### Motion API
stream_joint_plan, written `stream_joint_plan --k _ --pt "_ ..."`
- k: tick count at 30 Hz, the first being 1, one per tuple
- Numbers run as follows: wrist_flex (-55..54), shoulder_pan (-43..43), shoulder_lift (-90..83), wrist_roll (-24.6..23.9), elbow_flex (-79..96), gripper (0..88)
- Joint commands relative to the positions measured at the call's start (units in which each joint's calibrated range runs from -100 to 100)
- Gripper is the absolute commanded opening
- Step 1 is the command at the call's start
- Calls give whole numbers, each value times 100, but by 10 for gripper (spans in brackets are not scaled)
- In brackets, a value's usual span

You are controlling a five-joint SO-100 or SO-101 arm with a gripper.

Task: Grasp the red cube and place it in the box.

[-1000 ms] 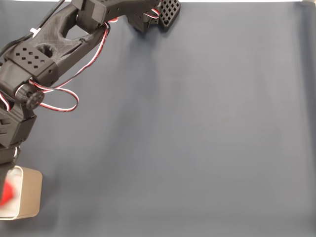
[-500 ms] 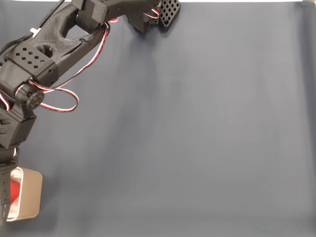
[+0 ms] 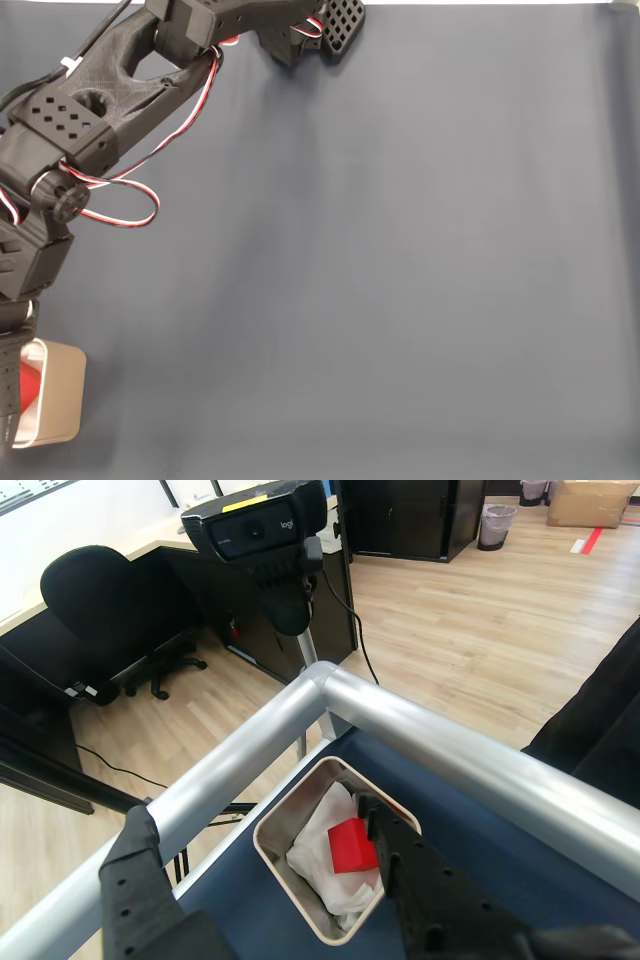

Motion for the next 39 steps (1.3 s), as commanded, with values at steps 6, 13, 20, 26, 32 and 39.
stream_joint_plan --k 6,13,20,26,32,39 --pt "-212 79 -265 122 -217 433" --pt "-228 44 -499 454 157 178" --pt "-335 -148 -1201 698 1042 0" --pt "-343 -560 -2319 762 2438 0" --pt "-384 -1220 -3818 777 4254 0" --pt "-515 -2037 -5499 737 6298 0"
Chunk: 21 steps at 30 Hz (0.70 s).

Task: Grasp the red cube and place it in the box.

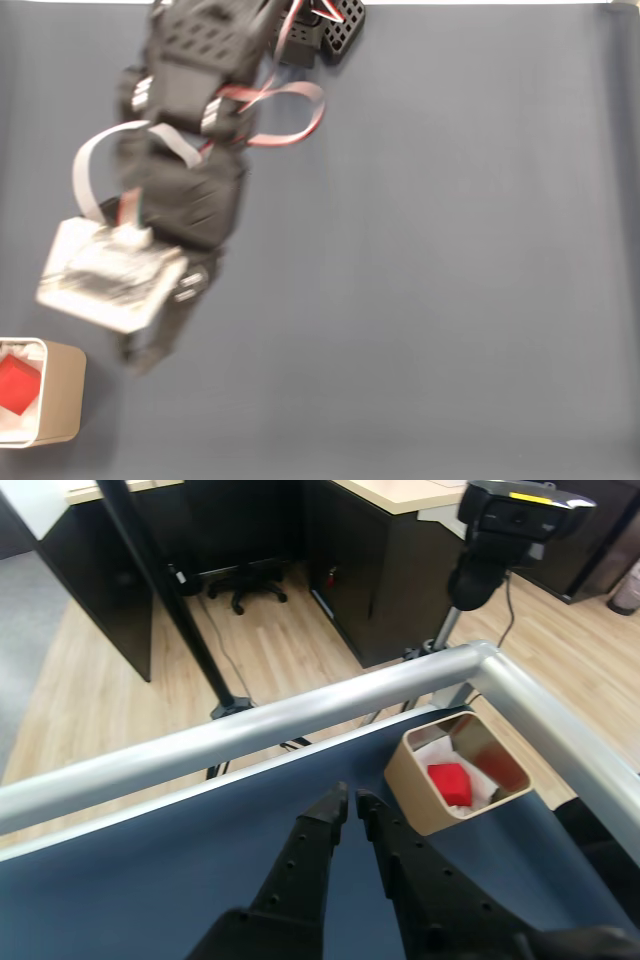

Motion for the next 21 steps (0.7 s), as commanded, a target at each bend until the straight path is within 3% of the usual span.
stream_joint_plan --k 1,10,21 --pt "-125 -415 -1131 0 749 0" --pt "-199 -1175 -2820 34 2957 0" --pt "-600 -1495 -4813 103 5813 0"
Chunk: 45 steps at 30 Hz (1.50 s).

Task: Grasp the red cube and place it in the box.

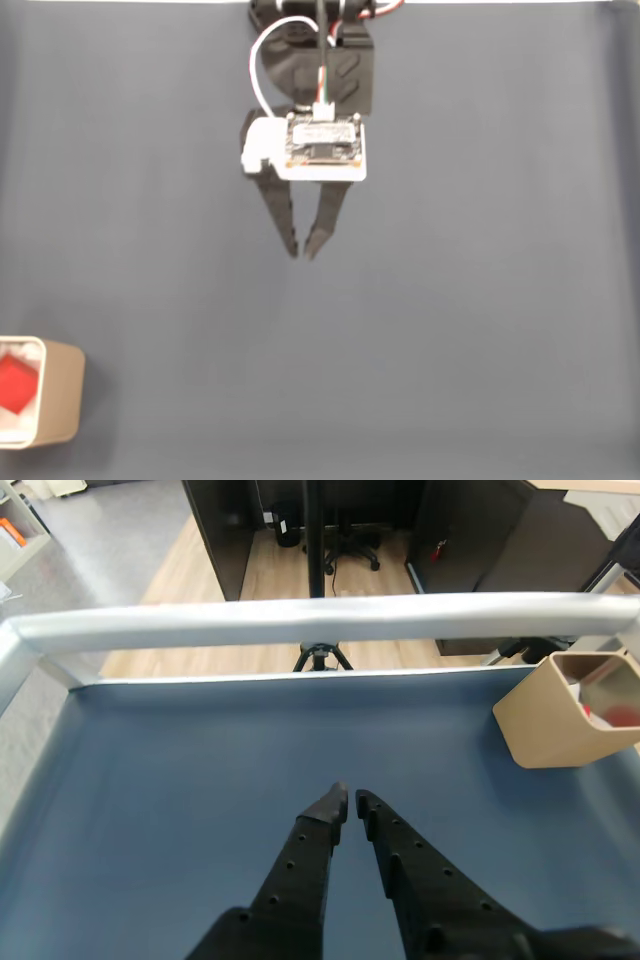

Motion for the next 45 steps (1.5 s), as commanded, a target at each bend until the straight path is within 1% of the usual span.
stream_joint_plan --k 1,13,24,32,41,45 --pt "-115 -85 -714 34 543 0" --pt "-123 -92 -2482 68 2797 0" --pt "41 -21 -3990 5 4649 0" --pt "680 128 -4882 29 5416 0" --pt "2090 64 -5593 -34 5443 0" --pt "2491 71 -5610 -59 5443 0"
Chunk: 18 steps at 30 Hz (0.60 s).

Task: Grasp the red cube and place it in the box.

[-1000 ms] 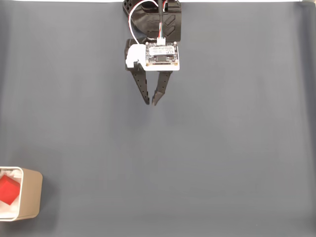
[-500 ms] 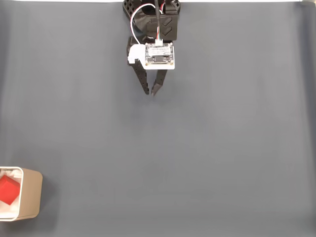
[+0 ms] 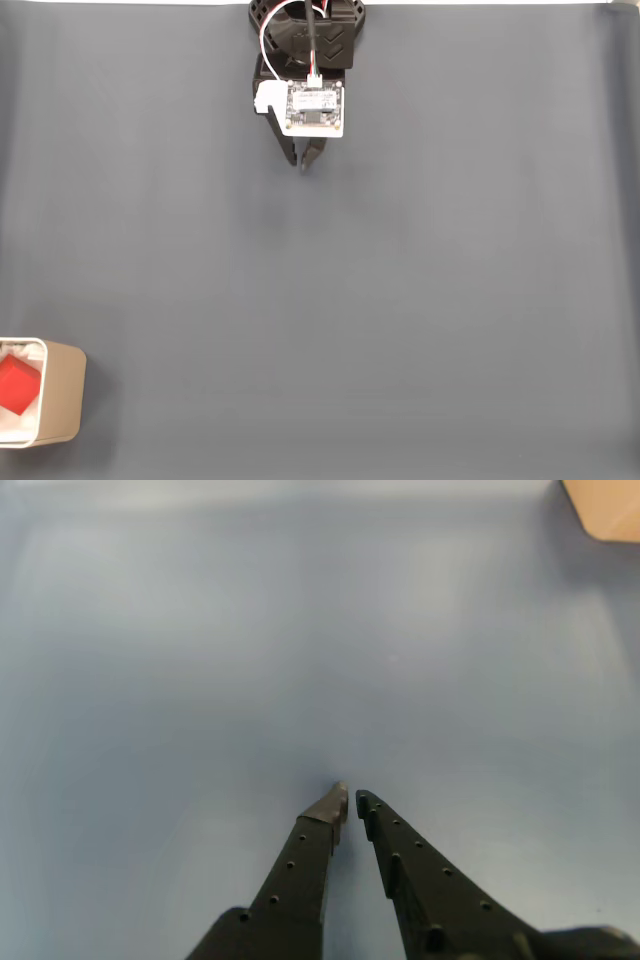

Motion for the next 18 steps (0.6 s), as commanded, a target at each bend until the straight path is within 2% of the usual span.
stream_joint_plan --k 1,10,18 --pt "355 -47 -70 -49 81 0" --pt "1068 -125 -70 -54 81 0" --pt "1289 -239 -70 -171 81 2"
